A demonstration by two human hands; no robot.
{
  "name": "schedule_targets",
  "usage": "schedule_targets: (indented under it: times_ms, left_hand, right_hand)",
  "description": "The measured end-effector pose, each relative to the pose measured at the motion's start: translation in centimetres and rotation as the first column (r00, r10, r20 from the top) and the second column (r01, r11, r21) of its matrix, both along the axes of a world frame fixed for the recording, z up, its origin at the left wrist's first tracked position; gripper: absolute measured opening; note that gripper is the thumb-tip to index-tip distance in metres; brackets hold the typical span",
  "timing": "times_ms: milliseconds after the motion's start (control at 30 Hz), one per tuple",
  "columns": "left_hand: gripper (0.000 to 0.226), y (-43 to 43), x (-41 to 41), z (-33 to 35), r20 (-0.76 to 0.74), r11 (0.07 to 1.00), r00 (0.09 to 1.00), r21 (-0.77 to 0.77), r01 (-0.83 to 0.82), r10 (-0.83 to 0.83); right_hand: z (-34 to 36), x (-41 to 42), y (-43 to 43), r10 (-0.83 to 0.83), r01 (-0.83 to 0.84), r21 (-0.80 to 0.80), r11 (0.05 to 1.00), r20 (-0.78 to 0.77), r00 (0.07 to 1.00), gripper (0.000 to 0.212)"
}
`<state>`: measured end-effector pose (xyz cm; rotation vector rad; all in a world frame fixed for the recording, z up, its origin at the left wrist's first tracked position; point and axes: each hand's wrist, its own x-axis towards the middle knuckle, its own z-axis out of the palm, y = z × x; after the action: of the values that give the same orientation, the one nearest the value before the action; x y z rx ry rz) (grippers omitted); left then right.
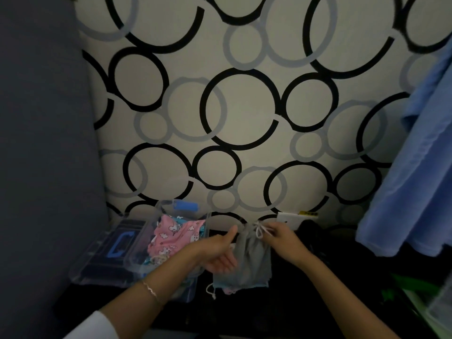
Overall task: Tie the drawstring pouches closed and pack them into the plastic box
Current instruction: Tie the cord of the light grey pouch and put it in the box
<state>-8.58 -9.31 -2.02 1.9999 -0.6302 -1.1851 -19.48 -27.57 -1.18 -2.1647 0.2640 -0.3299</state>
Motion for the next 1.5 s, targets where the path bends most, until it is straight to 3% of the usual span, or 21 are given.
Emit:
schedule_targets:
  times_ms: [67, 100, 167, 267, 367, 467, 600, 667, 767, 867, 933, 1067, 1133, 1167, 1233, 1300, 1333, 1400, 1500]
  left_hand:
    - [0.116, 0.3, -0.3, 0.1, -0.467, 0.997, 0.882, -0.048, 0.055, -0.071]
    - [0.120, 0.3, -0.4, 0.3, -0.622, 0.994, 0.781, -0.112, -0.014, -0.060]
    - [0.119, 0.0, -0.2, 0.6, -0.794, 0.944, 0.606, -0.226, -0.240, -0.036]
    - [0.106, -0.1, 1.0, 1.7, -0.864, 0.755, 0.494, -0.386, -0.530, -0.095]
    - [0.096, 0.9, 3.2, 2.7, -0.818, 0.618, 0.571, -0.486, -0.618, -0.071]
    - [0.084, 2.6, 6.1, 3.1, -0.776, 0.538, 0.625, -0.490, -0.686, 0.091]
    - [0.053, 4.7, 9.4, 1.7, -0.705, 0.344, 0.557, -0.440, -0.829, 0.440]
    - [0.047, 6.1, 10.4, -0.1, -0.655, 0.395, 0.546, -0.382, -0.836, 0.522]
    - [0.035, 8.2, 10.8, -2.5, -0.650, 0.525, 0.559, -0.277, -0.805, 0.515]
    - [0.027, 9.2, 11.3, -3.6, -0.472, 0.628, 0.619, -0.163, -0.761, 0.628]
    - [0.034, 9.3, 11.8, -4.0, -0.361, 0.621, 0.620, -0.130, -0.773, 0.697]
    - [0.038, 9.1, 11.8, -4.7, -0.318, 0.587, 0.632, -0.235, -0.775, 0.707]
    - [0.033, 9.2, 11.7, -4.5, -0.083, 0.672, 0.716, -0.283, -0.684, 0.693]
    - [0.033, 9.3, 11.7, -4.3, 0.131, 0.727, 0.730, -0.310, -0.613, 0.671]
    - [0.040, 9.8, 11.9, -3.3, 0.593, 0.845, 0.602, -0.370, -0.386, 0.535]
    - [0.040, 9.9, 11.7, -2.3, 0.828, 0.971, 0.508, -0.215, -0.104, 0.238]
    - [0.036, 9.9, 11.5, -1.9, 0.822, 0.996, 0.565, -0.090, 0.004, 0.072]
    - [0.029, 9.4, 10.7, -1.8, 0.643, 0.980, 0.739, 0.121, 0.160, -0.200]
    - [0.049, 8.9, 9.9, -2.1, 0.489, 0.932, 0.800, 0.275, 0.237, -0.348]
  right_hand:
    - [1.9, 1.0, 0.7, -0.032, 0.035, -0.047, 0.998, 0.076, 0.997, 0.011]
    - [2.8, 1.5, 1.2, -0.024, 0.032, -0.066, 0.997, 0.122, 0.992, 0.010]
    - [4.4, 2.1, 2.7, 0.020, 0.001, -0.107, 0.994, 0.199, 0.980, 0.015]
    - [5.9, 2.5, 5.4, 0.140, -0.108, -0.146, 0.983, 0.234, 0.962, 0.021]
    - [5.6, 3.2, 7.8, 0.207, -0.167, -0.191, 0.967, 0.212, 0.955, 0.005]
    - [4.0, 4.9, 9.9, 0.244, -0.203, -0.222, 0.954, 0.178, 0.953, 0.005]
    - [0.8, 7.7, 13.0, 0.269, -0.233, -0.265, 0.936, 0.108, 0.957, 0.014]
    - [-1.0, 8.8, 14.3, 0.300, -0.276, -0.271, 0.922, 0.050, 0.953, 0.013]
    - [-3.0, 9.5, 15.3, 0.391, -0.399, -0.239, 0.885, -0.085, 0.917, 0.012]
    - [-3.4, 10.0, 15.4, 0.458, -0.498, -0.154, 0.854, -0.234, 0.858, 0.013]
    - [-3.2, 10.5, 15.2, 0.437, -0.489, -0.085, 0.868, -0.337, 0.834, 0.015]
    - [-2.8, 11.5, 15.1, 0.356, -0.406, -0.042, 0.913, -0.402, 0.844, 0.024]
    - [-2.4, 12.2, 14.6, 0.233, -0.282, -0.132, 0.950, -0.297, 0.926, 0.026]
    - [-2.2, 12.8, 14.1, 0.146, -0.188, -0.203, 0.961, -0.205, 0.968, 0.023]
    - [-1.8, 14.0, 13.4, 0.020, -0.044, -0.360, 0.932, -0.068, 0.997, 0.020]
    - [-1.7, 15.5, 13.2, -0.005, -0.068, -0.537, 0.841, -0.133, 0.991, 0.021]
    - [-1.9, 16.2, 13.4, -0.021, -0.132, -0.629, 0.766, -0.229, 0.973, 0.024]
    - [-2.7, 17.4, 13.8, -0.074, -0.274, -0.732, 0.624, -0.404, 0.912, 0.038]
    - [-3.5, 18.6, 14.4, -0.082, -0.381, -0.750, 0.540, -0.498, 0.863, 0.051]
